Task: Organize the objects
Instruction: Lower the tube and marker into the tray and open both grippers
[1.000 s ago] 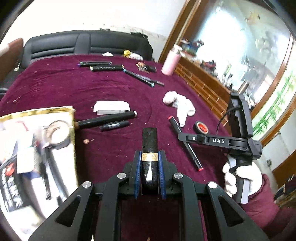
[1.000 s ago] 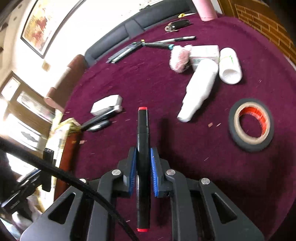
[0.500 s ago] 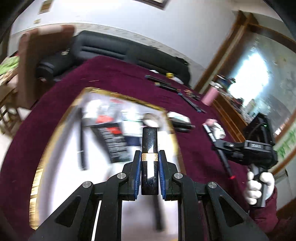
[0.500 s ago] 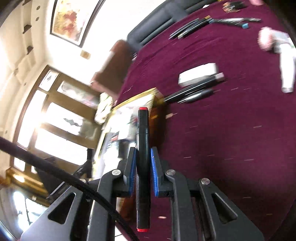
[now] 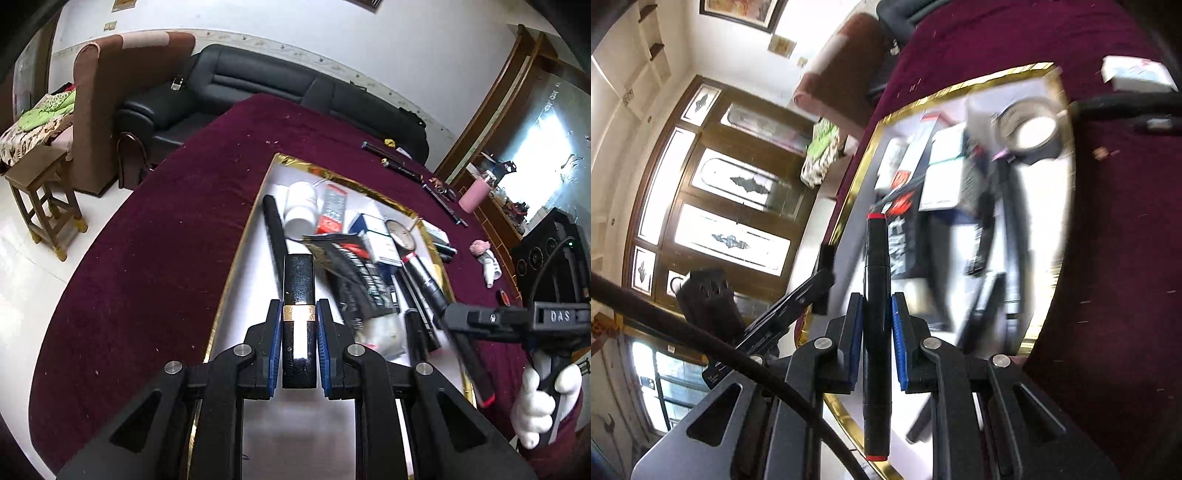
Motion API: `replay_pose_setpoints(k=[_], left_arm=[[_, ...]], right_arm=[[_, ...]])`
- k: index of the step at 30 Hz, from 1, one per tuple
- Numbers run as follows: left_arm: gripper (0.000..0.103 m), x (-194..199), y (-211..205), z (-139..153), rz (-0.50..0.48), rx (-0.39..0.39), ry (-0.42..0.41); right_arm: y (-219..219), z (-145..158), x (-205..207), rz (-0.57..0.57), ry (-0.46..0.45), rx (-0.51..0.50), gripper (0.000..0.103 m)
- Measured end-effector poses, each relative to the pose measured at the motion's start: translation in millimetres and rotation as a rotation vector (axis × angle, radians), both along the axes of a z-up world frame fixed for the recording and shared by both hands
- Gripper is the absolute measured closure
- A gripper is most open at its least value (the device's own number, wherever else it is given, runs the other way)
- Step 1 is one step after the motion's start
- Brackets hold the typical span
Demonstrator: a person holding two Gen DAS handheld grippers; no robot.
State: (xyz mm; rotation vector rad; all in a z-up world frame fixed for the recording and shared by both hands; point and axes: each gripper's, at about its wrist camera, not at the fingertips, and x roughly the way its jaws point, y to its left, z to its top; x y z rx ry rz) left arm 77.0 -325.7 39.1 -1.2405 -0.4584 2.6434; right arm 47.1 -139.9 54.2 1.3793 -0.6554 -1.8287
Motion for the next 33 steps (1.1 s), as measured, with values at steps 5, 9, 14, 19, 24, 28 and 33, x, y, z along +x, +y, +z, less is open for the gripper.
replay_pose_setpoints(k=[5,9,14,19,24,28,33], left_arm=[[0.089,-7.4,-2.0,-8.9,-0.005,-0.006,-0.021],[0.089,-8.5,-6.6,-11.0,0.002,-0.003,-0.017],[0.089,-8.4,-12.4,-11.6,0.012,0.031,-0.007],[0.086,-4.5,-16.3,-10.9,0.024,0.066,0.003],[0.064,0.8,-16.4,-1.5,0.018,0.096,0.034],[0.050,6.6,-16.7,7.7,0.032,0.096,0.057],[0.050,16.6,-23.3,21.2,0.050,0.140,0.105]], right_arm=[[-28.8,-7.0,-14.2,0.017,-0.002,0.043,0.089],[-45.6,-8.6,-24.1,0.029,0.004,0.075,0.089],[-63.1,-5.3,-27.2,0.053,0.042,0.140,0.089],[-72.2,-3.2,-30.1,0.057,0.067,0.187,0.089],[-66.5,-6.6,-32.0,0.038,0.051,0.178,0.089],[-70.8,-3.9,-31.6,0.020,0.053,0.197,0.088],[-68.4,3.9,-31.1,0.011,0.084,0.215,0.079]])
